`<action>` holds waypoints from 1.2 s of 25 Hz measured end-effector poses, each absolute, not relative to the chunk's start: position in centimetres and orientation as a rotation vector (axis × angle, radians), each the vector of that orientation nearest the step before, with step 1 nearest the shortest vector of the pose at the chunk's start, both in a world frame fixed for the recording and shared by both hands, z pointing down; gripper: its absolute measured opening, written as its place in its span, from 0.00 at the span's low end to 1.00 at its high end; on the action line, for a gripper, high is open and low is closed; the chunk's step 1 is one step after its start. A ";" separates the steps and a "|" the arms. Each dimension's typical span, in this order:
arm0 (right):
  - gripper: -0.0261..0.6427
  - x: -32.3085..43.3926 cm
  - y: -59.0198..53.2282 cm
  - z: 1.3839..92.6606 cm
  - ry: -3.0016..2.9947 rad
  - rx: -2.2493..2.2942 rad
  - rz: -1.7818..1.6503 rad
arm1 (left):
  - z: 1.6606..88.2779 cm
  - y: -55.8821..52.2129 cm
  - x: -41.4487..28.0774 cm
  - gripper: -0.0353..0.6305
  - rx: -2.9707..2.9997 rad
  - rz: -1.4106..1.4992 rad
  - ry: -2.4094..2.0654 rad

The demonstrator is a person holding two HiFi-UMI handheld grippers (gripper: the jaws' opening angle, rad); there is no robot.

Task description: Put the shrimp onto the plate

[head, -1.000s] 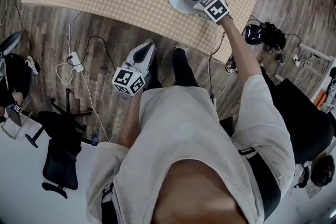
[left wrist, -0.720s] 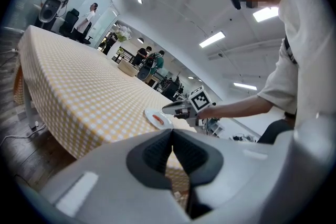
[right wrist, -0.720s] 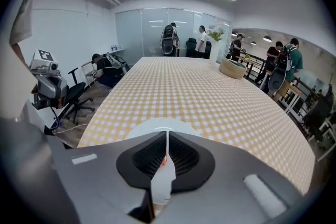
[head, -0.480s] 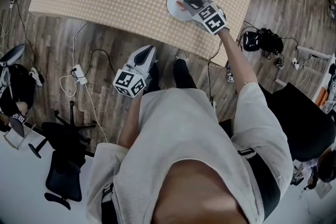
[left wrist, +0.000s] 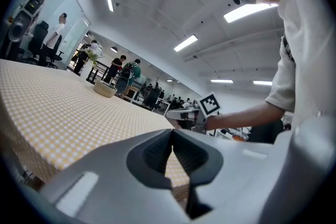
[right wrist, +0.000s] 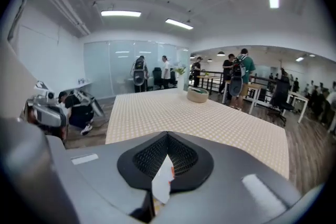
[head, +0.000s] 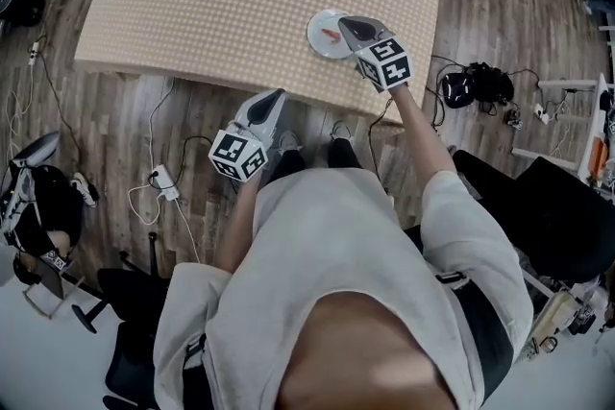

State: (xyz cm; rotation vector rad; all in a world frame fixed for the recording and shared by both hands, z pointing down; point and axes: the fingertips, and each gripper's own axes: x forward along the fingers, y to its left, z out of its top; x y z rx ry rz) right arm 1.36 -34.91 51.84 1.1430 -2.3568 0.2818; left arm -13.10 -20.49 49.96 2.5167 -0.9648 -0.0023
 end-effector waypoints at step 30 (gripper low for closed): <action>0.04 10.4 -10.8 49.3 -2.515 1.542 0.458 | 47.1 -6.6 -1.8 0.07 2.677 0.073 -0.843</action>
